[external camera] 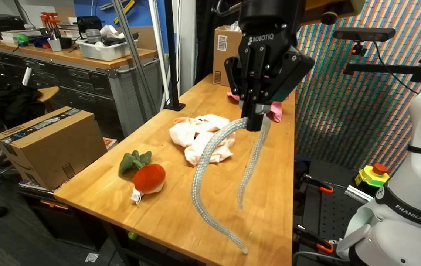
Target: Move the pink t-shirt to the right, move the radish and white rope to the left
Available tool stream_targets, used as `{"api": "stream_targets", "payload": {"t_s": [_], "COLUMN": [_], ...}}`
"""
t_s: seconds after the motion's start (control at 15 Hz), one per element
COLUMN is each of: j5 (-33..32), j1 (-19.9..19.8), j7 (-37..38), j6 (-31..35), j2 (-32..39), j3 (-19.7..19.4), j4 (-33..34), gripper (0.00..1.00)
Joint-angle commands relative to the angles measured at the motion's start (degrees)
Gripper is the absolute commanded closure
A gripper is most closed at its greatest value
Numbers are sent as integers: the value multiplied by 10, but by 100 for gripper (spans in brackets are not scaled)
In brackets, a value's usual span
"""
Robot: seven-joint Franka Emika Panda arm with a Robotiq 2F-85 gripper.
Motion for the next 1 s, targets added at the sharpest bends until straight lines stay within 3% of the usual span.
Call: {"api": "stream_targets", "payload": {"t_s": [0.0, 0.47, 0.93], "j5": [45, 92, 134], "j1": [-10, -29, -57], "j7": [-4, -6, -6], "j6": [-20, -80, -81], "j2": [18, 26, 15], "j3": [-9, -17, -21], "j4": [17, -3, -39], "gripper": [92, 92, 92]}}
